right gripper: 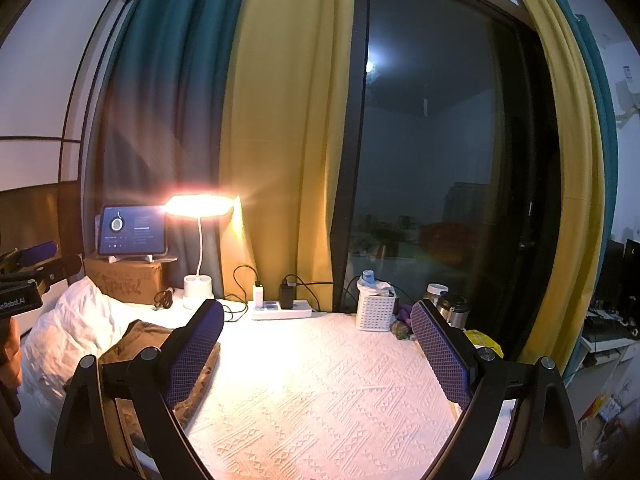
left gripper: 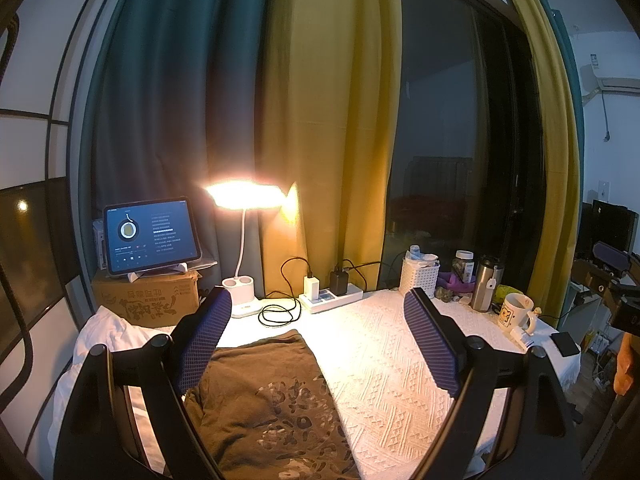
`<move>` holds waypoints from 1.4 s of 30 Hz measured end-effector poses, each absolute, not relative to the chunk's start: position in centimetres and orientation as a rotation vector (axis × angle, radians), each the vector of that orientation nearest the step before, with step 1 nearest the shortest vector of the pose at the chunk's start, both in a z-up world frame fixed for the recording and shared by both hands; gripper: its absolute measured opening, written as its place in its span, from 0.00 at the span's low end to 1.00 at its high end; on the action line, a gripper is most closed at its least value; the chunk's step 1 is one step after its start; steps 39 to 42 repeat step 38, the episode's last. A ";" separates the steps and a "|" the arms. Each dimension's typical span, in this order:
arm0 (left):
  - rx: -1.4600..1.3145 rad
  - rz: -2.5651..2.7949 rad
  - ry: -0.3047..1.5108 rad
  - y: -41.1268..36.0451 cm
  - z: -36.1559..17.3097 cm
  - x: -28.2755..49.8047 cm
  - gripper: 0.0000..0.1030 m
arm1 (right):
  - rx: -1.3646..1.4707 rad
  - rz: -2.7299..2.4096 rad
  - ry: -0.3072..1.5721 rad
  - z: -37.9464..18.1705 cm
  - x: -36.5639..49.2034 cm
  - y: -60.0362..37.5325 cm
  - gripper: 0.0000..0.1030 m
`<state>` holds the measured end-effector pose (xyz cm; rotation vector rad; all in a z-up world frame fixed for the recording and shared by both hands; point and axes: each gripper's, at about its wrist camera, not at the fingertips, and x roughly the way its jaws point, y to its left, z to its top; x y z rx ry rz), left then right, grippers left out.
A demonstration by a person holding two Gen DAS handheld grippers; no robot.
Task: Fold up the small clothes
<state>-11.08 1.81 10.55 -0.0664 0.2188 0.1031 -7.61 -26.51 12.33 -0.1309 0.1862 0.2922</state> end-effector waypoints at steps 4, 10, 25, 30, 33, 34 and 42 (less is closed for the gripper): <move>-0.065 0.103 0.219 1.8 10.5 -11.0 0.85 | -0.132 0.294 0.188 12.3 -7.6 -26.5 0.93; -0.063 0.099 0.220 1.9 10.5 -11.0 0.85 | -0.136 0.301 0.193 12.1 -7.3 -26.7 0.93; -0.062 0.098 0.221 1.9 10.5 -11.0 0.85 | -0.142 0.307 0.199 11.9 -7.3 -26.7 0.93; -0.057 0.094 0.223 2.0 10.4 -11.1 0.85 | -0.146 0.312 0.203 11.8 -7.0 -26.8 0.93; -0.055 0.091 0.223 2.0 10.3 -11.1 0.85 | -0.145 0.313 0.204 11.7 -7.0 -26.9 0.93; -0.053 0.090 0.222 2.0 10.3 -11.1 0.85 | -0.147 0.312 0.203 11.8 -7.0 -26.8 0.93; -0.046 0.082 0.219 2.0 10.1 -11.2 0.85 | -0.146 0.312 0.205 11.7 -6.9 -26.9 0.93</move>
